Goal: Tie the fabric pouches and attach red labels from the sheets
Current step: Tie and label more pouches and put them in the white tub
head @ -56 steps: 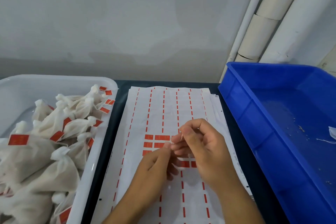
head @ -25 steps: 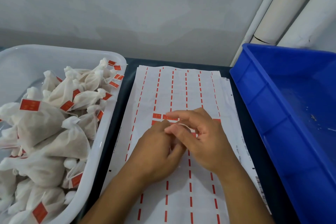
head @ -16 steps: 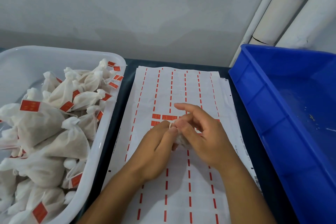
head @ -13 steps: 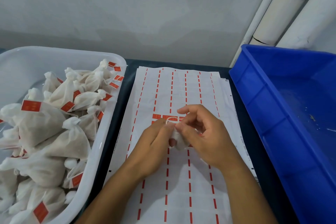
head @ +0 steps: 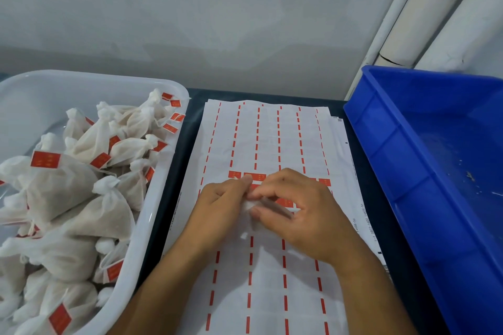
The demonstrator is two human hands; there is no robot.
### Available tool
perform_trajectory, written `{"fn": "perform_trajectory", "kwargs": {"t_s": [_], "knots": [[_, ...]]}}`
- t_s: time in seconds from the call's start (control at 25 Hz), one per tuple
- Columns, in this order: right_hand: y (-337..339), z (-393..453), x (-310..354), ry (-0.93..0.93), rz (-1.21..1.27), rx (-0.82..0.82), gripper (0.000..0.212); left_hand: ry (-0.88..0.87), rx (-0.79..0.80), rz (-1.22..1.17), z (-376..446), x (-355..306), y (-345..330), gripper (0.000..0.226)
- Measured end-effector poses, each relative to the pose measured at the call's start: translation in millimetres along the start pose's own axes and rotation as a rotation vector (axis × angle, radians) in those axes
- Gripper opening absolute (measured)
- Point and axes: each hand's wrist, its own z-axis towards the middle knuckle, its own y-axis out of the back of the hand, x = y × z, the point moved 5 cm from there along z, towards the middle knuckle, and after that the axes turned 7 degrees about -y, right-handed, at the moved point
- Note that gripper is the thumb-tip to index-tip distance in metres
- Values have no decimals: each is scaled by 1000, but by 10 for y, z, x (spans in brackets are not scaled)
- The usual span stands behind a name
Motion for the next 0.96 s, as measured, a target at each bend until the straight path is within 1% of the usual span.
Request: {"fn": "perform_trajectory", "kwargs": {"t_s": [0.16, 0.24, 0.36, 0.44, 0.52, 0.6, 0.72, 0.76, 0.84, 0.96], "knots": [[-14, -18, -69, -35, -93, 17, 33, 56, -14, -23, -11, -20, 10, 45], [-31, -17, -101, -58, -132, 23, 37, 104, 1, -6, 3, 10, 5, 51], [-14, -2, -125, -79, -177, 0, 39, 117, 43, -5, -9, 20, -7, 66], [7, 2, -135, -76, -140, -13, 38, 89, 80, 10, -31, 23, -20, 68], [34, 3, -139, -75, -72, -57, 31, 72, 99, 46, -48, 39, -25, 60], [67, 11, -138, -84, 11, -126, 22, 50, 119, 61, -37, 49, -15, 46], [96, 22, -116, -74, 87, -217, 13, -92, 199, 1, -14, -56, -75, 20], [105, 25, -111, -80, 112, -238, 13, -146, 206, -2, -20, -107, -99, 16], [110, 31, -112, -120, 179, -255, 14, -231, 145, 17, -28, -165, -121, 18], [68, 42, -101, -188, 295, -236, 14, -308, -15, 22, -25, -173, -90, 13]]}}
